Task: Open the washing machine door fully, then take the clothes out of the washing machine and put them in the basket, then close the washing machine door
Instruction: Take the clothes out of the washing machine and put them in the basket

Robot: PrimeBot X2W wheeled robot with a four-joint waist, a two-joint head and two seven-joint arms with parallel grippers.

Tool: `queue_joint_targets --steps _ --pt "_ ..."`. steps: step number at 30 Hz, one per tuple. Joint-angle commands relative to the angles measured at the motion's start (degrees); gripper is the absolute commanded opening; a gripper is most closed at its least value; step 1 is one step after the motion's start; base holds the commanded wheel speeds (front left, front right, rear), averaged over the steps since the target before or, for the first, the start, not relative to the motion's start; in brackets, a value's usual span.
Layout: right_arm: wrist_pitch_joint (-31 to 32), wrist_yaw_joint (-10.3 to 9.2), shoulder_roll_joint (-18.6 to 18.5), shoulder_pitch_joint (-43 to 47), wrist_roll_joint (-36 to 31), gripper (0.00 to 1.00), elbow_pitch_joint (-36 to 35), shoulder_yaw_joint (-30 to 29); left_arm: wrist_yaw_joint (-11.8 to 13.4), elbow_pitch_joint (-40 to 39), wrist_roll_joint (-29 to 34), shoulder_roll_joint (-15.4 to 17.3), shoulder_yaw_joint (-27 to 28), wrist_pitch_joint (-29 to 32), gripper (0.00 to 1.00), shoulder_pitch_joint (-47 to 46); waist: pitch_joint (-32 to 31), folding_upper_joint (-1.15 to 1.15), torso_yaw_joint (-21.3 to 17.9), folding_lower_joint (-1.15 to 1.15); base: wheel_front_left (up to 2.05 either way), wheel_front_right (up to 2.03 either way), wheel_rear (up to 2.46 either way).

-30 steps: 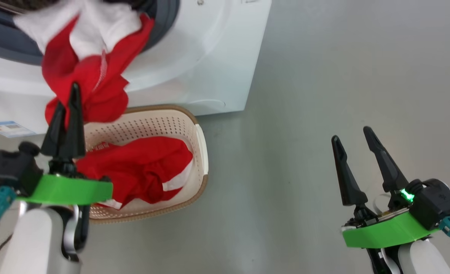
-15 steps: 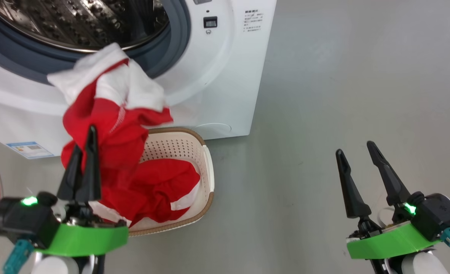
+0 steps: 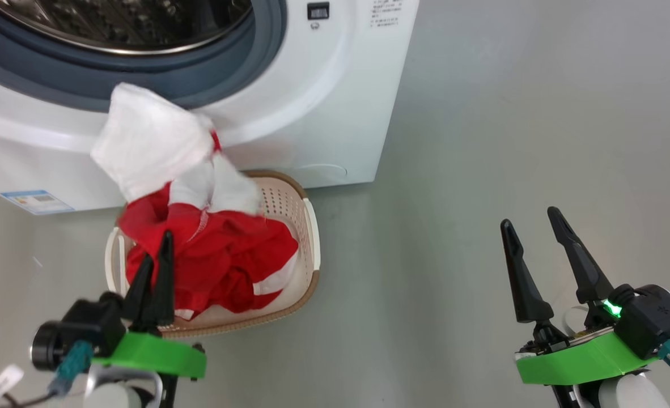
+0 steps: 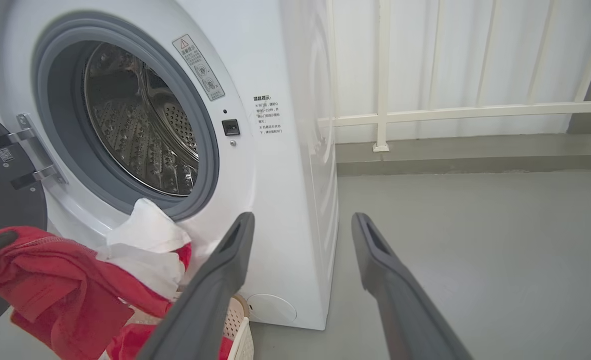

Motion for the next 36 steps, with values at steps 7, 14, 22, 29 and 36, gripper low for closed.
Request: queue_joint_targets --steps 7,14,22,29,36 --pt "-0.36 0.36 -0.22 -2.84 -0.76 1.00 -1.73 1.71 -1.29 8.50 -0.85 -0.34 3.70 -0.44 0.00 -7.29 4.13 0.00 -1.32 0.00 0.00 0.00 0.00" --pt "-0.36 0.36 -0.22 -4.17 -0.73 1.00 -1.95 1.95 -2.25 17.89 0.65 -0.82 5.33 -0.45 0.00 -12.89 7.55 0.00 -2.13 0.00 0.00 0.00 0.00" --pt "-0.36 0.36 -0.22 -5.71 -0.55 1.00 -2.19 2.14 -3.05 26.65 1.75 -0.96 7.90 -0.45 0.00 -18.68 11.61 0.00 -3.31 0.00 0.00 0.00 0.00" --pt "-0.36 0.36 -0.22 -6.96 0.04 1.00 -2.53 2.51 -3.73 34.00 2.74 -0.31 9.72 -0.45 0.00 -23.39 15.77 0.00 -4.29 0.00 0.00 0.00 0.00" --pt "-0.36 0.36 -0.22 -7.97 0.14 1.00 -2.85 2.82 -3.73 39.17 3.30 0.36 10.69 -0.45 0.00 -26.97 18.71 0.00 -4.66 0.00 0.00 0.00 0.00"
